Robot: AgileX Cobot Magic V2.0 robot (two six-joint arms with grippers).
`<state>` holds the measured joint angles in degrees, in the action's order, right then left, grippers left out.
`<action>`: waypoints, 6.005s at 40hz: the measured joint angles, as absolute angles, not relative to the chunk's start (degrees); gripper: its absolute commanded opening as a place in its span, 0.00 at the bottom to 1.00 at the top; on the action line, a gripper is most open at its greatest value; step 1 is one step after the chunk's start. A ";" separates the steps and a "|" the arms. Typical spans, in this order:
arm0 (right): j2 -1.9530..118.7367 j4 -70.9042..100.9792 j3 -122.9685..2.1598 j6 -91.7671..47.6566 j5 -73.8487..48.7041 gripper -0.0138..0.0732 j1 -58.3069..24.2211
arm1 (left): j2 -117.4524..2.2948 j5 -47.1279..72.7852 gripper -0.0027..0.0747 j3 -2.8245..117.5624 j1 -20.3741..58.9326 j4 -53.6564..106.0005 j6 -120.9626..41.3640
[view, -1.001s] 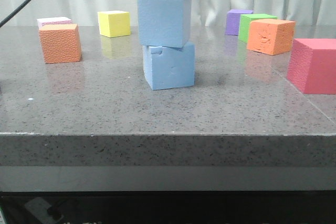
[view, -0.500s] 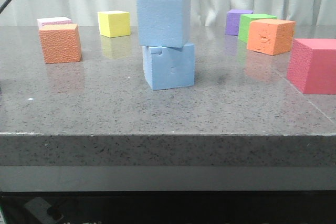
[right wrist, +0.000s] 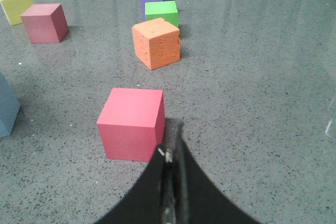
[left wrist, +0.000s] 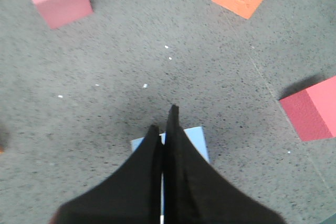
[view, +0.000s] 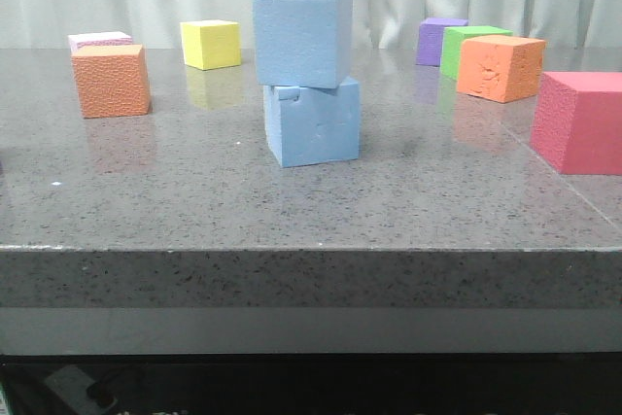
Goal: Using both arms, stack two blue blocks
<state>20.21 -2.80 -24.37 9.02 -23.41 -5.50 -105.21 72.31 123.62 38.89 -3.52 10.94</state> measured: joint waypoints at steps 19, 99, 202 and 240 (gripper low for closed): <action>20.21 -2.80 -24.37 9.02 -23.41 0.08 -5.50 | -88.39 72.42 0.01 103.47 38.89 -14.44 10.48; 20.21 -2.80 -24.37 9.02 -23.41 0.08 -5.50 | -16.05 21.05 0.01 29.60 38.89 -15.90 11.37; 20.21 -2.80 -24.37 9.02 -23.31 0.08 -5.50 | 0.30 11.92 0.01 -0.34 -6.63 2.57 2.09; 9.90 1.05 -7.63 3.34 -8.90 0.08 -3.46 | 0.30 11.92 0.01 -0.34 -6.63 2.57 2.09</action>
<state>9.90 1.05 -7.63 3.34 -8.90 -3.46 0.30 11.92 -0.34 -6.63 2.57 2.09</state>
